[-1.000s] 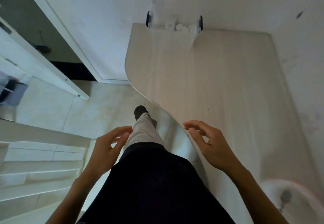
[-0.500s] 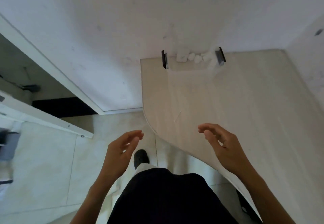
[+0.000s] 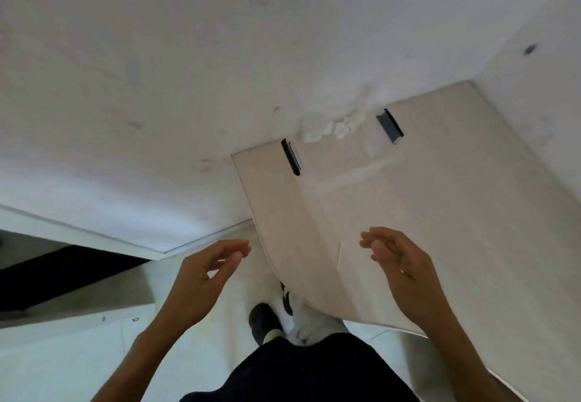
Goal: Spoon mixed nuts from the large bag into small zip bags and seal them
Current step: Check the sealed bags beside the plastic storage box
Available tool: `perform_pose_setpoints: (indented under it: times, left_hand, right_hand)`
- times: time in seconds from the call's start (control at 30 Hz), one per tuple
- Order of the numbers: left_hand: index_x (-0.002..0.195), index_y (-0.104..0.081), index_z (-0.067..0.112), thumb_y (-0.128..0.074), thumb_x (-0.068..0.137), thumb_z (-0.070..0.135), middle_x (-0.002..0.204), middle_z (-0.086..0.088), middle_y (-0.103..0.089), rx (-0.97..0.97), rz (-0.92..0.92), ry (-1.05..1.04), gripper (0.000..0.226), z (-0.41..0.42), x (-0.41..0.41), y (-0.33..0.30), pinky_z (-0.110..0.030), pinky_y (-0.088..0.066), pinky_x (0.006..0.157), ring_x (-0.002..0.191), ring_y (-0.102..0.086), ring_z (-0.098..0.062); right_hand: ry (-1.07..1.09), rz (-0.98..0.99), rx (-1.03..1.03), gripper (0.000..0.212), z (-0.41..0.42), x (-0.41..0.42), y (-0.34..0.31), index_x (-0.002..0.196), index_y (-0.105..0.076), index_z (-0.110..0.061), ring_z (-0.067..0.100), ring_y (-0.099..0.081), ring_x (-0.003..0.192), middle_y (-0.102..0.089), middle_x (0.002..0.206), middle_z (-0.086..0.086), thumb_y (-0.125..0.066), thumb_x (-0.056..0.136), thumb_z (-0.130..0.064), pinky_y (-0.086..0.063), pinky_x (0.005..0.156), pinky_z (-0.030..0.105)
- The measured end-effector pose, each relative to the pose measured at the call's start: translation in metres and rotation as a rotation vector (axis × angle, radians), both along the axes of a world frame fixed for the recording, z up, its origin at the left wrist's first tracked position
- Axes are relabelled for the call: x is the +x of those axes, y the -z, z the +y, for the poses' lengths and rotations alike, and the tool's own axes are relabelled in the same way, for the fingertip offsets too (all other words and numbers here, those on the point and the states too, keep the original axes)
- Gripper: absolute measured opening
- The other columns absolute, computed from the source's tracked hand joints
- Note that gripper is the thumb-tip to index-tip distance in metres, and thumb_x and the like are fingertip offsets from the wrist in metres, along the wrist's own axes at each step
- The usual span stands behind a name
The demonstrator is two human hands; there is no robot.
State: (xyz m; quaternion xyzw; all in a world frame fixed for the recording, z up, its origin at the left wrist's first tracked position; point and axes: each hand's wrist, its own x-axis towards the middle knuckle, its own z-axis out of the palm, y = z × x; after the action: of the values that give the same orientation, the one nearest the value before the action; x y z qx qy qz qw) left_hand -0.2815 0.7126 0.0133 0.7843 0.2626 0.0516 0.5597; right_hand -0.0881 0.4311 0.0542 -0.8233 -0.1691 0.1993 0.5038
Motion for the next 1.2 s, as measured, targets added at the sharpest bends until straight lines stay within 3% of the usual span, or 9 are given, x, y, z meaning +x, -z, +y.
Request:
perform_pose_setpoints:
  times: [0.17,0.27,0.43,0.53,0.63,0.73,0.93,1.07,1.2]
  left_hand:
    - [0.119,-0.074,0.025,-0.062,0.099,0.026,0.109,0.009,-0.079,-0.083,0.024,-0.005,0.023,0.033,0.058,0.008,-0.036,-0.057,0.095,0.108,-0.073,-0.011]
    - [0.119,-0.073,0.024,-0.061,0.101,0.026,0.109,0.01,-0.079,-0.135,0.063,0.005,0.022,0.05,0.103,0.006,-0.036,-0.059,0.093,0.106,-0.074,-0.01]
    - [0.119,-0.066,0.031,-0.062,0.095,0.052,0.12,0.008,-0.072,-0.278,0.31,-0.015,0.031,0.073,0.181,0.01,-0.031,-0.06,0.086,0.107,-0.073,-0.011]
    - [0.128,-0.058,0.024,-0.063,0.08,0.069,0.125,0.004,-0.065,-0.453,0.5,-0.018,0.067,0.084,0.229,0.012,-0.036,-0.063,0.076,0.107,-0.073,-0.02]
    - [0.127,-0.063,0.017,-0.068,0.084,0.066,0.124,-0.006,-0.07,-0.602,0.597,0.014,0.064,0.088,0.26,0.015,-0.042,-0.065,0.071,0.102,-0.076,-0.029]
    - [0.121,-0.069,0.01,-0.071,0.095,0.046,0.116,-0.013,-0.077,-0.668,0.602,0.032,0.045,0.085,0.276,0.02,-0.044,-0.065,0.072,0.096,-0.078,-0.028]
    - [0.126,-0.063,0.01,-0.064,0.102,0.034,0.121,-0.016,-0.071,-0.631,0.531,0.07,0.034,0.086,0.283,0.016,-0.044,-0.065,0.07,0.106,-0.073,-0.031]
    - [0.129,-0.061,0.011,-0.065,0.101,0.033,0.12,-0.017,-0.068,-0.506,0.41,0.162,0.036,0.09,0.304,-0.002,-0.04,-0.066,0.062,0.108,-0.07,-0.032]
    - [0.108,-0.068,0.024,-0.065,0.1,0.038,0.105,-0.01,-0.072,-0.387,0.267,0.348,0.017,0.072,0.322,-0.013,-0.031,-0.063,0.058,0.093,-0.072,-0.023]
  right_hand:
    - [0.004,-0.005,-0.022,0.02,0.035,0.048,0.002,0.12,-0.066,-0.022,0.005,-0.071,0.108,-0.074,0.116,-0.012,-0.059,0.102,-0.025,-0.056,0.096,0.028]
    - [0.009,-0.072,-0.07,0.02,0.053,0.092,-0.006,0.121,-0.065,-0.023,0.001,-0.069,0.108,-0.073,0.116,-0.011,-0.06,0.102,-0.023,-0.053,0.094,0.019]
    - [-0.013,-0.107,-0.129,0.052,0.081,0.182,-0.005,0.148,-0.043,-0.02,0.004,-0.065,0.11,-0.064,0.132,-0.002,-0.062,0.101,-0.028,-0.048,0.093,0.01]
    - [0.042,-0.187,-0.273,0.07,0.103,0.236,0.011,0.158,-0.028,-0.016,0.02,-0.053,0.132,-0.051,0.15,0.008,-0.065,0.1,-0.031,-0.04,0.108,0.027]
    - [0.101,-0.157,-0.527,0.076,0.117,0.276,0.032,0.16,-0.02,-0.01,0.035,-0.04,0.143,-0.035,0.159,0.018,-0.061,0.101,-0.034,-0.036,0.113,0.047]
    - [0.117,-0.068,-0.708,0.062,0.122,0.291,0.054,0.15,-0.033,-0.002,0.041,-0.051,0.129,-0.047,0.145,0.023,-0.059,0.102,-0.03,-0.045,0.102,0.048]
    - [0.344,-0.055,-0.624,0.024,0.118,0.276,0.057,0.122,-0.054,-0.004,0.029,-0.058,0.073,-0.066,0.103,0.019,-0.048,0.105,-0.02,-0.041,0.062,0.034]
    - [0.552,-0.045,-0.509,0.026,0.075,0.233,0.023,0.125,-0.057,-0.012,0.019,-0.059,0.065,-0.063,0.089,0.006,-0.056,0.102,-0.023,-0.044,0.056,0.031]
    - [0.816,-0.04,-0.369,0.021,0.022,0.148,-0.011,0.115,-0.059,-0.022,0.013,-0.066,0.07,-0.068,0.086,-0.006,-0.066,0.097,-0.027,-0.047,0.056,0.022]
